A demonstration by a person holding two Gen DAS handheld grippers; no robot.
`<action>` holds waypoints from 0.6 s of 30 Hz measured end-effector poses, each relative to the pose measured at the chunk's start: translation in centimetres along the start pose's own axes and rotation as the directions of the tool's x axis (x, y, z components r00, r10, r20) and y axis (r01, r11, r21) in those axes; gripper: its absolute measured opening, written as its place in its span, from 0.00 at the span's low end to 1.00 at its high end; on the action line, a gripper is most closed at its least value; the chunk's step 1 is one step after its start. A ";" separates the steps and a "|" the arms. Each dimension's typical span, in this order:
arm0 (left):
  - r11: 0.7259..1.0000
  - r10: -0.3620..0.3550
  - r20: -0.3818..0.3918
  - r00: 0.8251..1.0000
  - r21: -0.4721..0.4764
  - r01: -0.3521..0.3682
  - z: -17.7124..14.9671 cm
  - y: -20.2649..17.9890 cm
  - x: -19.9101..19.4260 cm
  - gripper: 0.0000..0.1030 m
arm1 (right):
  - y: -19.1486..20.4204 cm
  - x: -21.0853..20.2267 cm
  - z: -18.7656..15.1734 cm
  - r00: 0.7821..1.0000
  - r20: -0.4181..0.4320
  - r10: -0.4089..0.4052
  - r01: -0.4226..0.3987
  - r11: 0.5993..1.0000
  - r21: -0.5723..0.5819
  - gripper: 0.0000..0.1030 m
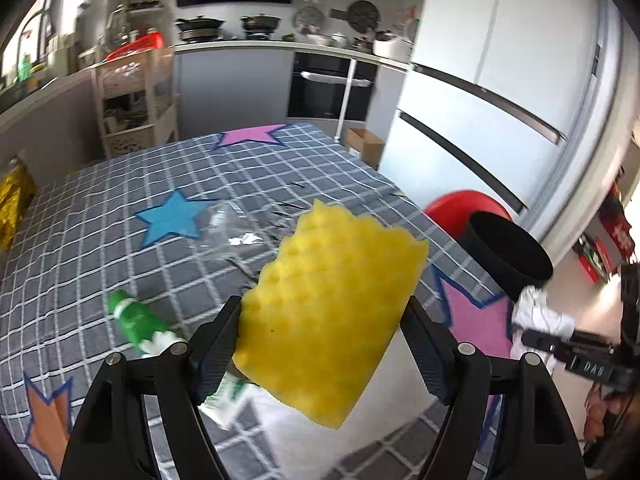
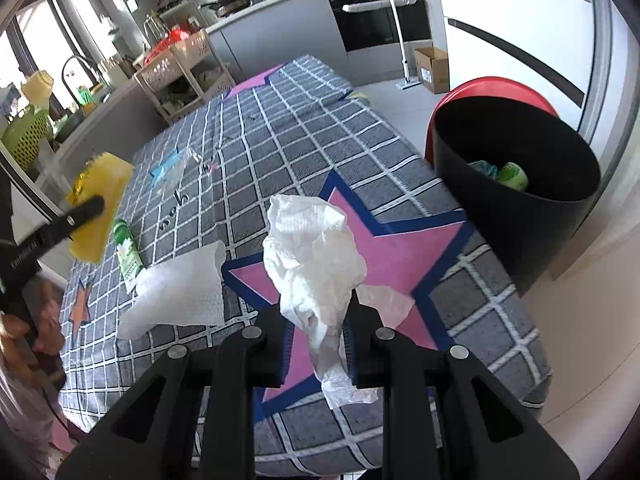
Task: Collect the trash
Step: 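Carry the yellow sponge and white tissue over the black bin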
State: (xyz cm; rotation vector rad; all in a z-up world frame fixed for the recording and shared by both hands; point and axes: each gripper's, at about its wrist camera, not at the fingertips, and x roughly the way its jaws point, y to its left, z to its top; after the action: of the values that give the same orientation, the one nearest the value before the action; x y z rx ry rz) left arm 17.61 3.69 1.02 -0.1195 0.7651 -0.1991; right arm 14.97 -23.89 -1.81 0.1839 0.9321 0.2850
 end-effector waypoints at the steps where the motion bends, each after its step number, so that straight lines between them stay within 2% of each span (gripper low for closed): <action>1: 1.000 -0.010 -0.003 1.000 0.016 0.010 -0.1 -1.0 0.1 1.00 | -0.3 -0.4 0.1 1.000 0.010 0.004 -0.004 1.000 0.005 0.21; 11: 0.989 -0.094 -0.020 0.995 0.110 0.095 0.7 -9.2 1.0 1.00 | -4.0 -3.9 1.3 0.995 0.092 0.027 -0.031 0.998 0.047 0.21; 18: 0.972 -0.149 -0.047 0.988 0.174 0.155 2.2 -15.8 3.2 1.00 | -8.6 -5.4 2.8 0.991 0.136 0.020 -0.037 0.992 0.123 0.21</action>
State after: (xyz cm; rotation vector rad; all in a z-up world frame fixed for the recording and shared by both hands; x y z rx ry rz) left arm 19.29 -12.34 3.23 -0.0050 0.7691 -0.4146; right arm 15.56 -33.83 1.57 0.3288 0.8144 0.2372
